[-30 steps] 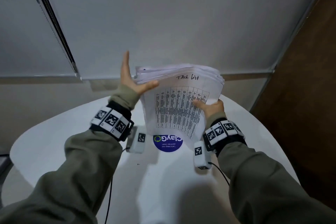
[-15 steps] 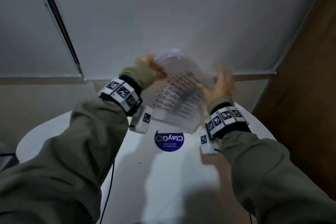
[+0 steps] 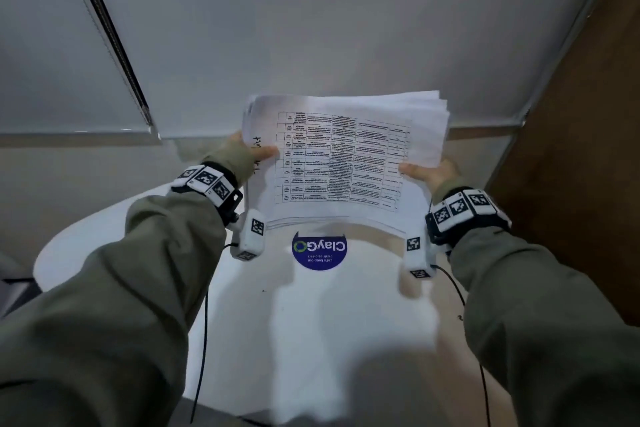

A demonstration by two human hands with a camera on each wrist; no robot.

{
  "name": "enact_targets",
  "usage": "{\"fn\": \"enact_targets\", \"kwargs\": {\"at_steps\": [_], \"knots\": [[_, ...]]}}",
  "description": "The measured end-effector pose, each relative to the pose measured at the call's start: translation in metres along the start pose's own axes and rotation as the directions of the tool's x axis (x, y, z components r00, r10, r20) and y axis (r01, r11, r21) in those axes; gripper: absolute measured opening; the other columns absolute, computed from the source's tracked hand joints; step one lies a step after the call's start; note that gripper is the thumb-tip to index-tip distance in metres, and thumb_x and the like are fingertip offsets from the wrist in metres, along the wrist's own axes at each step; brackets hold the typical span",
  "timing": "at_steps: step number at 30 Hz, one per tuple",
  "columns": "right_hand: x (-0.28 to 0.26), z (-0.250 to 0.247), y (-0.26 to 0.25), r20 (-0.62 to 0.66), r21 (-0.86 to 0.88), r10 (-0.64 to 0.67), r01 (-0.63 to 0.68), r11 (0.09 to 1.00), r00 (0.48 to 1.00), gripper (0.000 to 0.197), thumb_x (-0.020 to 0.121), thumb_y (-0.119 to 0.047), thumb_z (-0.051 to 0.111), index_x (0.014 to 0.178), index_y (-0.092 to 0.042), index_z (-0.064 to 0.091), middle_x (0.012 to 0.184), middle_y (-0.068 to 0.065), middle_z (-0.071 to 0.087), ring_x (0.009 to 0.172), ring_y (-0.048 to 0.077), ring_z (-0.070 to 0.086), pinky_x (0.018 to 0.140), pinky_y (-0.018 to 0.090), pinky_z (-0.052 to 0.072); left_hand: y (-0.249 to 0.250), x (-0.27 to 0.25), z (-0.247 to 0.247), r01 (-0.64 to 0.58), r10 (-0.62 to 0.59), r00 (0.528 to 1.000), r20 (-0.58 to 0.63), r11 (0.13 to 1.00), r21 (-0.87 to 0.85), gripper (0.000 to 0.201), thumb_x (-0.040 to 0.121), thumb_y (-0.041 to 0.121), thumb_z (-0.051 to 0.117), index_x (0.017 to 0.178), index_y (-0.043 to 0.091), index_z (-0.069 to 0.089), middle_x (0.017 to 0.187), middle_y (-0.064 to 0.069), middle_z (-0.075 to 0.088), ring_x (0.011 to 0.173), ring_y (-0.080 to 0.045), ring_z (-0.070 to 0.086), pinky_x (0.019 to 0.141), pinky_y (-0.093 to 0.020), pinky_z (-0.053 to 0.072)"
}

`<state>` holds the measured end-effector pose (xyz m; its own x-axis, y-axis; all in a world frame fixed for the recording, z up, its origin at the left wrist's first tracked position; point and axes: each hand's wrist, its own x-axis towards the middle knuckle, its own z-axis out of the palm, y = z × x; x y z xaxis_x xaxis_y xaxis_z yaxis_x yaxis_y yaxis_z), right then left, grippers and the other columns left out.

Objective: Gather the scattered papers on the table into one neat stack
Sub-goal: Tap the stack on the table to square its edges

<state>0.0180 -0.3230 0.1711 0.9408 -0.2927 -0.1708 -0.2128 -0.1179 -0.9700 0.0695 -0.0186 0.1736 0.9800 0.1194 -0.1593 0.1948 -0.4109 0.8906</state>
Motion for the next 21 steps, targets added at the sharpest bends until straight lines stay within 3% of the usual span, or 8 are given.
{"fn": "enact_targets", "kwargs": {"at_steps": [2, 4, 7, 10, 12, 14, 17, 21], "knots": [[-0.002, 0.009, 0.001, -0.047, -0.043, -0.051, 0.049, 0.998, 0.998, 0.047, 0.086, -0.009, 0.065, 0.127, 0.004, 0.046, 0.108, 0.008, 0.052, 0.099, 0.017, 0.05, 0.073, 0.018, 0.035, -0.01, -0.004, 0.007, 0.02, -0.022, 0.998, -0.063, 0.999, -0.037, 0.046, 0.077, 0.034, 0.071, 0.115, 0.011, 0.06, 0.102, -0.008, 0.069, 0.092, -0.029, 0.066, 0.084, -0.041, 0.054], [-0.002, 0.013, 0.007, -0.058, -0.024, -0.05, 0.049, 0.999, 0.997, 0.05, 0.085, -0.014, 0.066, 0.128, 0.002, 0.045, 0.118, 0.012, 0.055, 0.112, 0.022, 0.051, 0.081, 0.022, 0.032, -0.019, -0.009, 0.013, -0.02, 0.001, 0.993, -0.118, 0.987, -0.157, 0.042, 0.078, 0.027, 0.072, 0.114, 0.007, 0.061, 0.102, -0.012, 0.069, 0.092, -0.031, 0.066, 0.084, -0.043, 0.055], [-0.003, 0.017, 0.025, -0.073, 0.055, -0.02, 0.024, 0.998, 0.997, 0.049, 0.085, -0.013, 0.066, 0.127, 0.002, 0.045, 0.11, 0.006, 0.052, 0.098, 0.014, 0.046, 0.078, 0.017, 0.032, -0.038, -0.009, 0.016, -0.088, 0.031, 0.984, -0.175, 0.941, -0.327, 0.031, 0.077, 0.012, 0.073, 0.105, 0.007, 0.064, 0.102, -0.014, 0.067, 0.092, -0.029, 0.063, 0.09, -0.043, 0.052], [-0.005, 0.023, 0.061, -0.097, 0.08, -0.008, 0.016, 0.997, 0.995, 0.047, 0.078, -0.009, 0.073, 0.12, -0.001, 0.056, 0.114, 0.011, 0.062, 0.097, 0.019, 0.058, 0.09, 0.026, 0.042, -0.065, -0.008, 0.024, -0.022, -0.029, 0.992, -0.124, 0.921, -0.388, 0.026, 0.071, 0.003, 0.076, 0.087, 0.018, 0.061, 0.091, -0.008, 0.066, 0.092, -0.029, 0.06, 0.094, -0.05, 0.049], [-0.003, 0.024, 0.091, -0.068, 0.081, 0.083, -0.078, 0.994, 0.994, 0.051, 0.064, -0.015, 0.084, 0.111, -0.008, 0.063, 0.109, 0.007, 0.068, 0.099, 0.026, 0.064, 0.097, 0.04, 0.046, -0.087, -0.011, 0.033, 0.054, -0.077, 0.996, -0.048, 0.928, -0.368, 0.033, 0.069, -0.001, 0.076, 0.09, 0.018, 0.058, 0.088, -0.004, 0.064, 0.094, -0.031, 0.059, 0.094, -0.054, 0.048], [0.007, 0.023, 0.115, -0.052, 0.104, 0.164, -0.158, 0.982, 0.985, 0.058, 0.056, -0.02, 0.088, 0.109, -0.011, 0.064, 0.104, 0.005, 0.069, 0.099, 0.027, 0.064, 0.098, 0.048, 0.046, -0.099, -0.014, 0.044, 0.124, -0.128, 0.992, 0.012, 0.926, -0.356, 0.044, 0.066, -0.001, 0.078, 0.103, 0.014, 0.058, 0.098, -0.007, 0.065, 0.104, -0.034, 0.058, 0.098, -0.054, 0.045], [0.013, 0.025, 0.116, -0.082, 0.056, 0.212, -0.208, 0.977, 0.974, 0.071, 0.056, -0.027, 0.088, 0.117, -0.006, 0.059, 0.113, 0.008, 0.066, 0.103, 0.027, 0.062, 0.1, 0.044, 0.045, -0.096, -0.013, 0.054, 0.159, -0.192, 0.979, -0.073, 0.934, -0.32, 0.071, 0.066, 0.012, 0.081, 0.129, 0.008, 0.047, 0.119, -0.01, 0.06, 0.111, -0.032, 0.055, 0.102, -0.049, 0.042], [0.014, 0.014, 0.1, -0.065, 0.013, 0.215, -0.215, 0.977, 0.974, 0.049, 0.075, -0.017, 0.077, 0.117, -0.002, 0.058, 0.103, 0.006, 0.06, 0.096, 0.02, 0.055, 0.093, 0.026, 0.038, -0.095, -0.005, 0.049, 0.176, -0.216, 0.972, -0.093, 0.929, -0.325, 0.073, 0.058, 0.023, 0.085, 0.122, 0.008, 0.053, 0.115, -0.012, 0.063, 0.105, -0.034, 0.06, 0.097, -0.051, 0.047]]}}
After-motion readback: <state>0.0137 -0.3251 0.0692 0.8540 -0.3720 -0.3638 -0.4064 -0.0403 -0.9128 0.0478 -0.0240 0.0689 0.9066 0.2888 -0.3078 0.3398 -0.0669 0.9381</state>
